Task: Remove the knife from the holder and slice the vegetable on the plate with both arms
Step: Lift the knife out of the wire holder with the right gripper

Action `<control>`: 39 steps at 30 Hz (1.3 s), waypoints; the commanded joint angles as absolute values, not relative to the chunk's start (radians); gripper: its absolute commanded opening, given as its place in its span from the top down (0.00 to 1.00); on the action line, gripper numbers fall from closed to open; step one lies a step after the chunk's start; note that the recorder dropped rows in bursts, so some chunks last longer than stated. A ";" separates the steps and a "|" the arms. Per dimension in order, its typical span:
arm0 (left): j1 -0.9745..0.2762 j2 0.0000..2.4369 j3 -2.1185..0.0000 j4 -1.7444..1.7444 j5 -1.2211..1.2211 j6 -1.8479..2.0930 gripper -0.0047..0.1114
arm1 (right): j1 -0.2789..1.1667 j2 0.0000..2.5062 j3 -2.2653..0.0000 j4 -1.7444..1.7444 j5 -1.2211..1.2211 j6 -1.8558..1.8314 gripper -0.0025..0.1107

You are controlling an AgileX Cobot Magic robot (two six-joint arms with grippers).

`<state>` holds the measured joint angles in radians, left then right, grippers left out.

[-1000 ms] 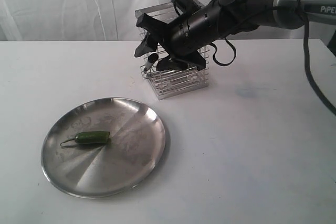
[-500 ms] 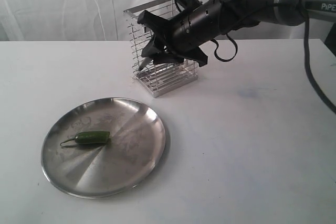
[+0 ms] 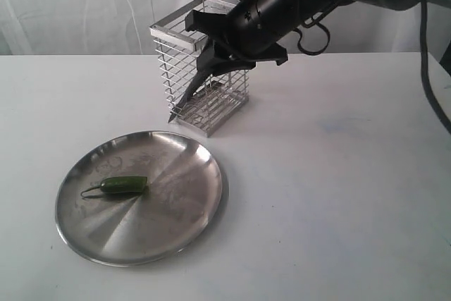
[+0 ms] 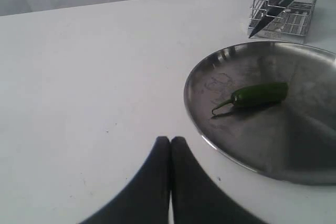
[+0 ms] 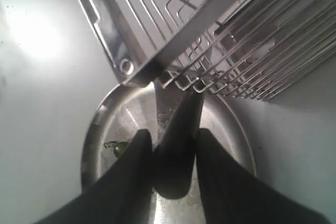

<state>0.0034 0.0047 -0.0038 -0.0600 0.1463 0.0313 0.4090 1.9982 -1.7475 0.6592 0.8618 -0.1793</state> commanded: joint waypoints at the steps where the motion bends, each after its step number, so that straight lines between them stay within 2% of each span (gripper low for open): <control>1: -0.002 0.000 0.000 -0.066 0.149 0.027 0.96 | 0.392 1.950 -1.761 0.654 0.857 -0.237 0.80; 9: -0.002 0.000 0.000 -0.066 0.149 0.027 0.96 | 0.385 1.933 -1.800 0.594 0.868 -0.462 0.80; 14: -0.002 0.000 0.000 -0.066 0.149 0.027 0.96 | 0.385 1.924 -1.806 0.583 0.876 -0.474 0.80; 21: -0.002 0.000 0.000 -0.066 0.149 0.027 0.96 | 0.378 1.888 -1.806 0.583 0.905 -0.521 0.94; 25: -0.002 0.000 0.000 -0.066 0.149 0.027 0.96 | 0.378 1.856 -1.802 0.583 0.924 -0.521 0.97; 32: -0.002 0.000 0.000 -0.066 0.149 0.027 0.96 | 0.378 1.790 -1.788 0.559 0.955 -0.521 0.98; 39: -0.002 0.000 0.000 -0.066 0.149 0.027 0.96 | 0.378 1.682 -1.666 0.512 0.945 -0.521 0.98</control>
<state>0.0034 0.0047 -0.0038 -0.0600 0.1463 0.0313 0.3831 1.7321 -1.7181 0.5192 0.9520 -0.5150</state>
